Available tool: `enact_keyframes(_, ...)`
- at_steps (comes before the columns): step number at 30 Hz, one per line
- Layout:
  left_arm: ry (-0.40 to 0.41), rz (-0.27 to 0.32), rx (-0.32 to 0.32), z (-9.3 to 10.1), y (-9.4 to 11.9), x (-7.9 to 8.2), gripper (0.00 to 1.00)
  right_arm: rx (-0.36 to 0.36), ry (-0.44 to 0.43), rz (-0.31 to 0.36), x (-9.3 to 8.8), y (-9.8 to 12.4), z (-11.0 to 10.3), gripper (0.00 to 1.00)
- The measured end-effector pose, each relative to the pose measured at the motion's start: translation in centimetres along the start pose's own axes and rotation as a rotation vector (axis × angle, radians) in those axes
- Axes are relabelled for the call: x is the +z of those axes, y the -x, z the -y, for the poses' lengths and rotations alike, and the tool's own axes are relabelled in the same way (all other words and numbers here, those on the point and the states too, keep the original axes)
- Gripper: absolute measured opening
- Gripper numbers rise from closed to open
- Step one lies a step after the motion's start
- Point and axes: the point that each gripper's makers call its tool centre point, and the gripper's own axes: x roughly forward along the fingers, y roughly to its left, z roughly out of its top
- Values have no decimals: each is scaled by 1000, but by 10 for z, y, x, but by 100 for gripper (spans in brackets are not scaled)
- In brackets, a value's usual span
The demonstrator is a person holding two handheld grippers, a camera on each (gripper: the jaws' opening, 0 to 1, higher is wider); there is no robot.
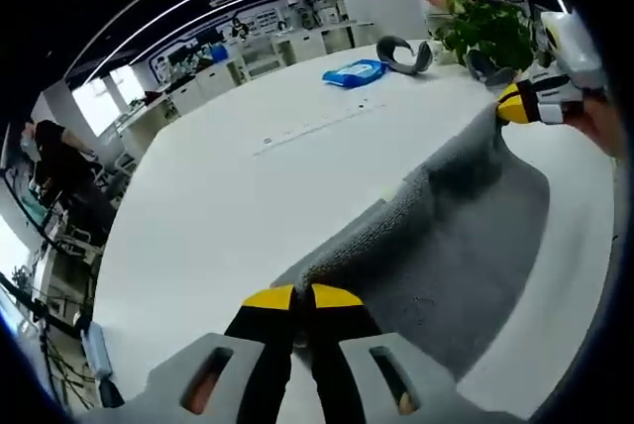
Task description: Fold the towel on the table until its edges align and the towel forms a compact rectangular stack.
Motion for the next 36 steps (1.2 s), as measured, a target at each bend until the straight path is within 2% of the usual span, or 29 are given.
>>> enact_keyframes(2, -7, 19, 11, -1, -2, 2, 6, -14, -18, 6, 0, -2, 1, 3)
enact_keyframes(7, 4, 145, 51, -11, 3, 17, 17, -55, -18, 27, 3, -2, 7, 9)
enact_keyframes(11, 9, 165, 40, -11, 9, 17, 17, -49, -12, 42, 5, 6, 4, 9)
enact_keyframes(14, 23, 131, -23, 1, 6, 6, 15, -35, -32, 38, -3, 17, -5, 5)
enact_keyframes(17, 54, 62, -101, 18, 2, -9, 8, -14, -82, -2, -20, 24, -19, 0)
enact_keyframes(19, 32, 10, -126, 28, -2, -20, 3, 10, -108, -30, -33, 28, -32, 0)
enact_keyframes(21, -23, -15, -116, 31, -7, -27, 1, 31, -122, -72, -47, 30, -44, 0)
enact_keyframes(25, -32, -69, -143, 40, -11, -38, 1, 51, -158, -132, -67, 31, -59, 0)
enact_keyframes(28, -101, -159, -201, 52, -16, -60, 1, 62, -152, -187, -83, 28, -64, 0)
enact_keyframes(29, -120, -151, -190, 52, -18, -61, 1, 65, -151, -196, -86, 28, -66, 0)
enact_keyframes(30, -148, -88, -173, 50, -19, -52, 1, 69, -146, -206, -89, 28, -67, 0)
enact_keyframes(33, -197, -88, -163, 53, -17, -55, 1, 90, -135, -246, -99, 26, -71, 0)
enact_keyframes(35, -279, -84, -175, 53, -17, -54, 1, 90, -138, -248, -100, 25, -71, 0)
enact_keyframes(36, -260, -92, -175, 53, -17, -54, 1, 92, -138, -252, -100, 25, -71, 0)
